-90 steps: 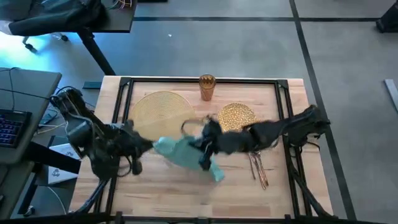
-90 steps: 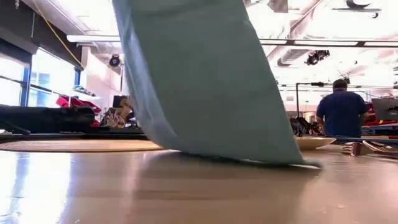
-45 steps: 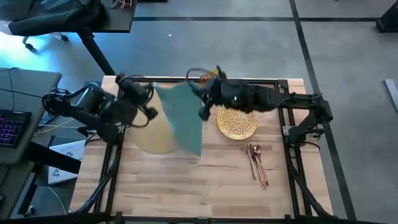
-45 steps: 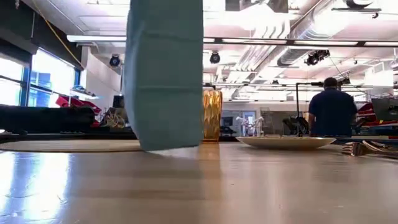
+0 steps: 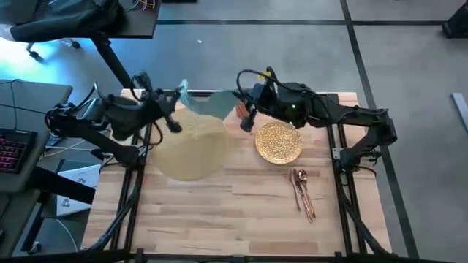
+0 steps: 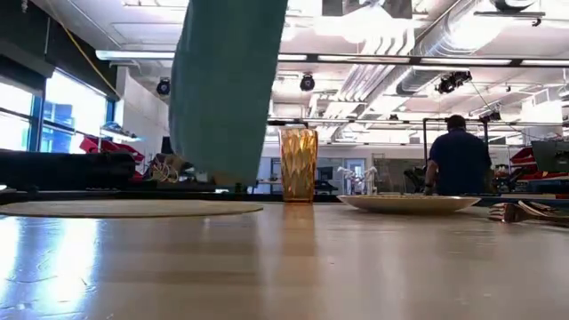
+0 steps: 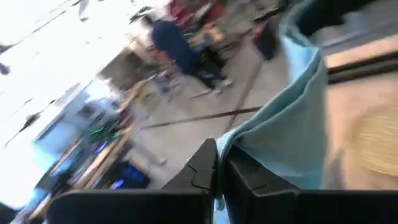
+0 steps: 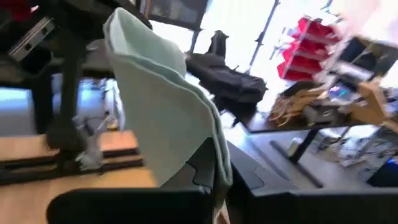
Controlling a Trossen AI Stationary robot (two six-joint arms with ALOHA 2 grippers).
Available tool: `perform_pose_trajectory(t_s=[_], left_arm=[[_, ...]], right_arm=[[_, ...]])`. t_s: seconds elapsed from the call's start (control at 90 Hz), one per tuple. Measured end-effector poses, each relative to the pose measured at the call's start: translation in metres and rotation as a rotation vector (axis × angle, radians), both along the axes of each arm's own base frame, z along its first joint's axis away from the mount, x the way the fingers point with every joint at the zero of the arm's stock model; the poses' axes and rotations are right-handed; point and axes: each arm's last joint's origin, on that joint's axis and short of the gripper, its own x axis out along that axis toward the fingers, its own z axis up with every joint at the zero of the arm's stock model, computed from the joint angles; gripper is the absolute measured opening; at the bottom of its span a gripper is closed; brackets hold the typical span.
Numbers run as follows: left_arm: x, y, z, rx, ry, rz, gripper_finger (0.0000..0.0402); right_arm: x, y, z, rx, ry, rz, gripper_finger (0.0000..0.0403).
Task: Set table place
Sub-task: Fold the blue table napkin
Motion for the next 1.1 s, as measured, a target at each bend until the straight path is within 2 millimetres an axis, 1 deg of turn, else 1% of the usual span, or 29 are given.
perform_pose_trajectory(t_s=[0.067,0.144,0.244,0.311,0.389,0.489,0.578,0.711,0.822,0.9,0.978,1.044,1.1], left_arm=[[-0.003,-0.01,-0.016,-0.123,0.049,-0.049,0.0],[-0.006,-0.024,-0.037,-0.323,0.118,-0.082,0.0],[0.0,-0.046,-0.072,-0.536,0.265,-0.137,0.0],[0.007,-0.065,-0.098,-0.643,0.339,-0.174,0.0],[0.014,-0.088,-0.125,-0.73,0.38,-0.191,0.0],[0.018,-0.117,-0.158,-0.833,0.422,-0.163,0.0],[0.017,-0.144,-0.18,-0.925,0.417,-0.127,0.0],[0.016,-0.187,-0.204,-1.059,0.363,-0.122,0.0],[0.015,-0.222,-0.22,-1.197,0.303,-0.147,0.0],[0.014,-0.245,-0.227,-1.314,0.253,-0.173,0.0],[0.012,-0.263,-0.227,-1.423,0.174,-0.22,0.0],[0.009,-0.272,-0.224,-1.472,0.1,-0.252,0.0],[0.007,-0.274,-0.223,-1.487,0.074,-0.244,0.0]], right_arm=[[0.003,0.01,-0.014,0.065,0.087,0.047,0.0],[0.012,0.025,-0.036,0.137,0.202,0.097,0.0],[0.027,0.05,-0.071,0.219,0.366,0.163,0.0],[0.036,0.071,-0.095,0.265,0.467,0.206,0.0],[0.043,0.097,-0.121,0.302,0.56,0.236,0.0],[0.047,0.132,-0.147,0.36,0.637,0.285,0.0],[0.047,0.161,-0.168,0.392,0.688,0.301,0.0],[0.041,0.202,-0.195,0.468,0.746,0.306,0.0],[0.034,0.235,-0.208,0.562,0.756,0.335,0.0],[0.026,0.255,-0.211,0.619,0.746,0.352,0.0],[0.018,0.27,-0.209,0.677,0.728,0.359,0.0],[0.014,0.279,-0.208,0.702,0.707,0.359,0.0],[0.013,0.28,-0.208,0.707,0.706,0.353,0.0]])
